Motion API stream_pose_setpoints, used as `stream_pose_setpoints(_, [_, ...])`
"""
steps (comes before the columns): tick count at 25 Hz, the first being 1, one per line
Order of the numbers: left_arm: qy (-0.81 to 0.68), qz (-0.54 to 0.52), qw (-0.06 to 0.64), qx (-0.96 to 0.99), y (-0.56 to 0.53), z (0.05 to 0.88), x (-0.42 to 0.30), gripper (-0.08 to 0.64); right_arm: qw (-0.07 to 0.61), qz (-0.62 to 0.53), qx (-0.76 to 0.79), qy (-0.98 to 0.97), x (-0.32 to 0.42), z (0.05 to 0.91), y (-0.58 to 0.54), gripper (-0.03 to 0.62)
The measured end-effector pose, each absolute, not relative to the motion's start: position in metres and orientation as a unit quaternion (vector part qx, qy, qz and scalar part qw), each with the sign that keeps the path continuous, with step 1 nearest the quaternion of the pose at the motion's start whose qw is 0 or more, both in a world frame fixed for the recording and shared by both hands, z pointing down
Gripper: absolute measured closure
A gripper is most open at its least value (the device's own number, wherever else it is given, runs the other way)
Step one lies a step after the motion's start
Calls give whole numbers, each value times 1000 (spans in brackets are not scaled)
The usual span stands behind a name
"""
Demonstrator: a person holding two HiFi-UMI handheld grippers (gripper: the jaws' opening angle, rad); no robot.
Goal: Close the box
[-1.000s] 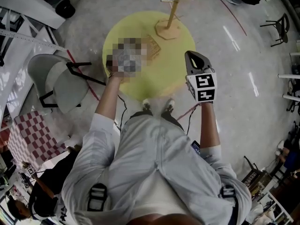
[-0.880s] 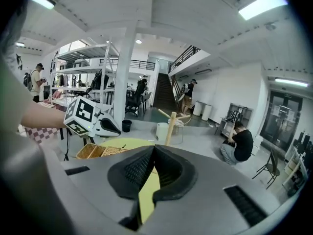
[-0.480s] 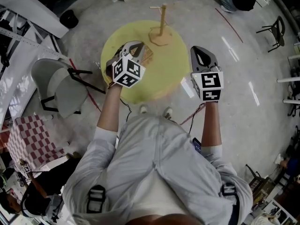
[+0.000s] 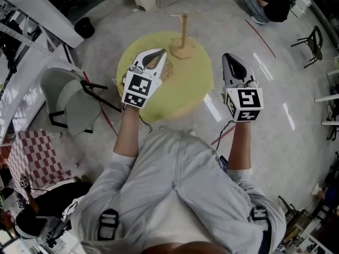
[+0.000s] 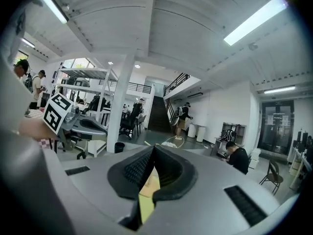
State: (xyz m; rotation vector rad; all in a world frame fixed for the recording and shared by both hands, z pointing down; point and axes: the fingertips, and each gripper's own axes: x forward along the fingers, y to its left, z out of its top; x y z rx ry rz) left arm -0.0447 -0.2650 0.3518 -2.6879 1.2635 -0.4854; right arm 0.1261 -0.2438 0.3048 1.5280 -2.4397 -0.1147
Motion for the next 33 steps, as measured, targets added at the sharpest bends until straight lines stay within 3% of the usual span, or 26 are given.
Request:
stream_pose_setpoints(6, [434,-114,30,-893,-260,344,-41,531,114,-26,526,-842,137,302,-241,571])
stream_pose_setpoints(33, [427,-132,38,-894,-239,343,-31,531,129,-25,522,-843,132,314,-222,571])
